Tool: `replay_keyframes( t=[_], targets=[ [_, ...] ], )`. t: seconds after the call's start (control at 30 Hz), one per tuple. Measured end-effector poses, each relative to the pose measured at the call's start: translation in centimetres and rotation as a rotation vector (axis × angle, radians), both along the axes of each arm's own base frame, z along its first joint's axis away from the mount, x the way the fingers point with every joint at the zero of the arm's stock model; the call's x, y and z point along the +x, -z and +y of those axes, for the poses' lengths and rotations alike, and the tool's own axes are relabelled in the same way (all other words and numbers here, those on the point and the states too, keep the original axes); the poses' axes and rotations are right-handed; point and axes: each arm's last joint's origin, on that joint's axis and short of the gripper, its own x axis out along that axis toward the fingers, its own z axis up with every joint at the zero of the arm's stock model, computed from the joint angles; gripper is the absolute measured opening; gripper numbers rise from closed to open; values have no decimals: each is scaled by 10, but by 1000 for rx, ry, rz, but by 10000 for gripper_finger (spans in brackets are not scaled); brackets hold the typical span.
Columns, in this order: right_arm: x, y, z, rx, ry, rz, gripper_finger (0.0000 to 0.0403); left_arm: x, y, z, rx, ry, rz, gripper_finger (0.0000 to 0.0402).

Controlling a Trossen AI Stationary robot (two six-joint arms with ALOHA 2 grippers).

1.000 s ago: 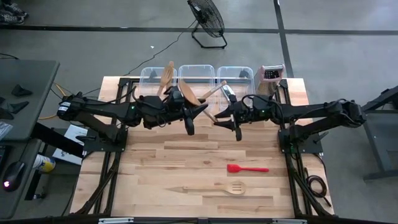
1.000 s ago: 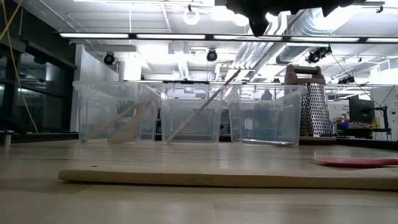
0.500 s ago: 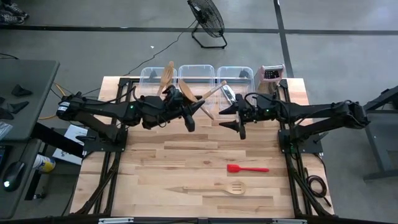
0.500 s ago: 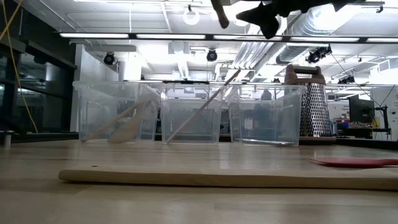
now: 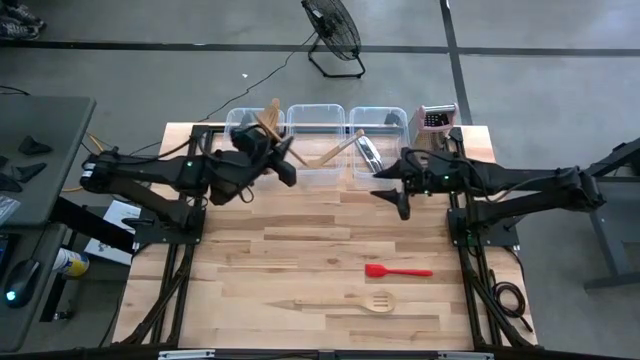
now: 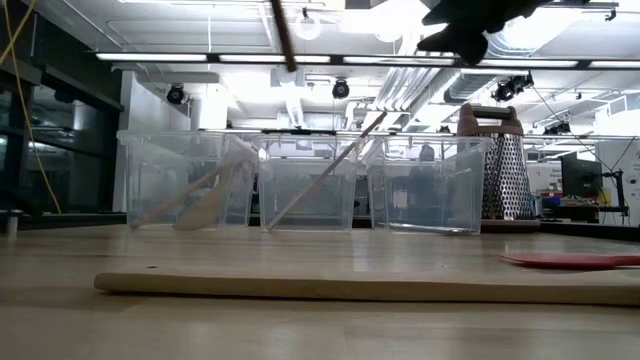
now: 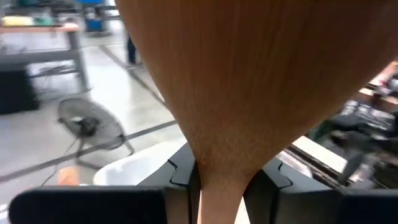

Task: Pick & Place Kitchen Items
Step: Put the wooden serving spoon into the left transparent bin

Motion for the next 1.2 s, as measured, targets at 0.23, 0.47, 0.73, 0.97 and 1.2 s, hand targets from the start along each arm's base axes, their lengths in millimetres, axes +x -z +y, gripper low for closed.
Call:
replay_keyframes(
  t=[0.23, 0.47, 0.73, 0.97, 1.2],
  targets=[
    [-17, -10, -11, -4, 135, -48, 235, -17, 14, 39, -129, -124, 67, 78],
    [-25, -17, -34, 42, 250, -69, 235, -35, 31, 93, -317, -170, 200, 78],
    [-31, -25, -48, 35, 337, -93, 235, -59, 38, 138, -417, -220, 280, 78],
    [-33, -22, -54, 37, 382, -60, 235, -73, 49, 159, -487, -261, 377, 78],
    [-34, -19, -56, 31, 419, -35, 235, -63, 68, 169, -579, -237, 481, 78]
  ],
)
